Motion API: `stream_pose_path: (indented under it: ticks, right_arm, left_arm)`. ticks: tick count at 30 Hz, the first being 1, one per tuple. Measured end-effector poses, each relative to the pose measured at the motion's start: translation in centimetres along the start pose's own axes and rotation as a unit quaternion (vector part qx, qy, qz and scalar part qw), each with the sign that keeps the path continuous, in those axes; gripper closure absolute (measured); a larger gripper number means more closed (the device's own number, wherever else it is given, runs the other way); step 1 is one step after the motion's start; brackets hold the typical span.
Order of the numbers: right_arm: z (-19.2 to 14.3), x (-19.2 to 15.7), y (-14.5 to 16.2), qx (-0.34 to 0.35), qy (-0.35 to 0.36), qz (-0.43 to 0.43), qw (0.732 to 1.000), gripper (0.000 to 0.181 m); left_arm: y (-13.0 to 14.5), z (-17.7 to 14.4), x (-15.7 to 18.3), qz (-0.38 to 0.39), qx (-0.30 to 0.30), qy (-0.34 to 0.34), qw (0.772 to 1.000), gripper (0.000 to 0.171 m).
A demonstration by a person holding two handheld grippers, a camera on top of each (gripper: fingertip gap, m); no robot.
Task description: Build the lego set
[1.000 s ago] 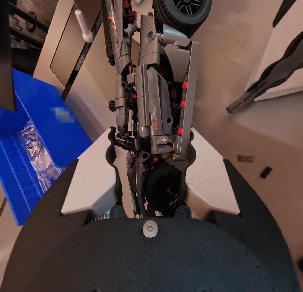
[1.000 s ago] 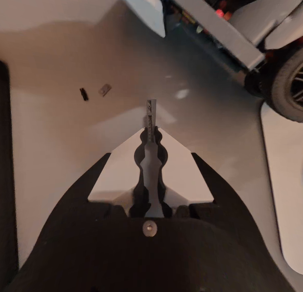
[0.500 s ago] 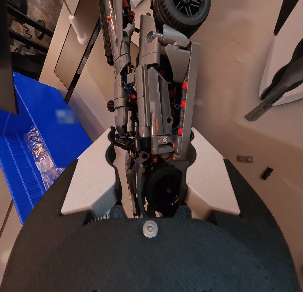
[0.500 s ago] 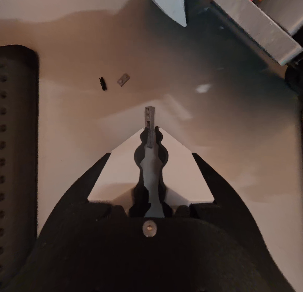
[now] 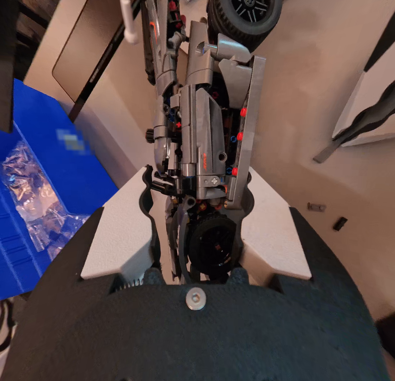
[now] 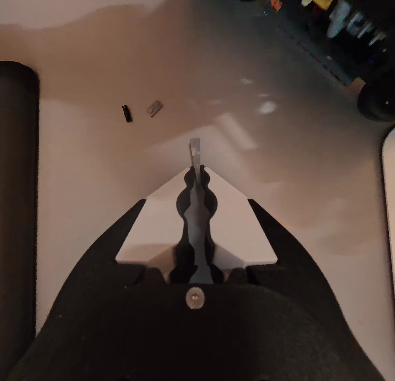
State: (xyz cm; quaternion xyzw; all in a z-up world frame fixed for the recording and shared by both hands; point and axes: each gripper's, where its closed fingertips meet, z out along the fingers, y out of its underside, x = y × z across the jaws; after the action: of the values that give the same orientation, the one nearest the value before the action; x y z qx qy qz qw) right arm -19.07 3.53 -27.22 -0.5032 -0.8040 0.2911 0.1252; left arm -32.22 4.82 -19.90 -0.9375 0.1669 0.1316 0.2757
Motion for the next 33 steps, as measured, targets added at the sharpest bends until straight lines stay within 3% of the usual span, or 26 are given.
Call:
stream_pose_path:
  ticks: [11, 33]
  right_arm:
    - [0.3, -0.2, -0.1, 0.012, -0.019, 0.004, 1.0, 0.178]
    - [-1.1, -0.3, -1.3, 0.053, -0.029, 0.006, 0.998, 0.178]
  left_arm:
    - [0.4, 0.1, -1.6, -0.062, -0.006, 0.099, 0.993, 0.092]
    - [2.8, -2.4, 0.2, -0.045, 0.008, 0.147, 0.988, 0.097]
